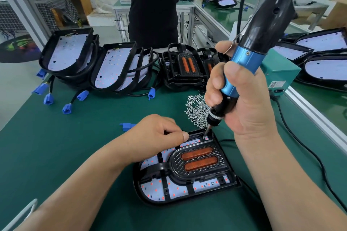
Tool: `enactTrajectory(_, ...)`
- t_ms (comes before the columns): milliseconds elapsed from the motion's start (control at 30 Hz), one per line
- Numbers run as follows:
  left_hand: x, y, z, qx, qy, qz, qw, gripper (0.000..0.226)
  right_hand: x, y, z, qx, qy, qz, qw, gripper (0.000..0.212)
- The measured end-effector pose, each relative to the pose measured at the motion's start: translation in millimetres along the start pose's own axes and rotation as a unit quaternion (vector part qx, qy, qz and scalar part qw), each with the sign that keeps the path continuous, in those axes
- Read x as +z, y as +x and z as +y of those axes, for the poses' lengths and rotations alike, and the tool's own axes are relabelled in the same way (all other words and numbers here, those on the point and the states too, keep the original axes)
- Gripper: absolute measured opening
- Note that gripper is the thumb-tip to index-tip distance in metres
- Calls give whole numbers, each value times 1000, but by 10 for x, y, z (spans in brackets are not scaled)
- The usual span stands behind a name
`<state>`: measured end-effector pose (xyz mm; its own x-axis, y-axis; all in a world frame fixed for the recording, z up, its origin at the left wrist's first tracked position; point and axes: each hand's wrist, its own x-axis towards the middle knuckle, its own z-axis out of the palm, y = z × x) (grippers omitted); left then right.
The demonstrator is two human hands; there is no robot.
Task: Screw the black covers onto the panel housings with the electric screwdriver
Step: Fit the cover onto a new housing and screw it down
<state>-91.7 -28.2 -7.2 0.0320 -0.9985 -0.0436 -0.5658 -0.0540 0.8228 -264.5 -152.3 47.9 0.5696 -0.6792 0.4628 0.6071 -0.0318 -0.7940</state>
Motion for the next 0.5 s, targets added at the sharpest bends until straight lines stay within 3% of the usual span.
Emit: enactTrajectory(500, 68, -4, -56, 56, 36, 9, 998, 43, -32, 18, 39, 50, 33, 19, 998, 24)
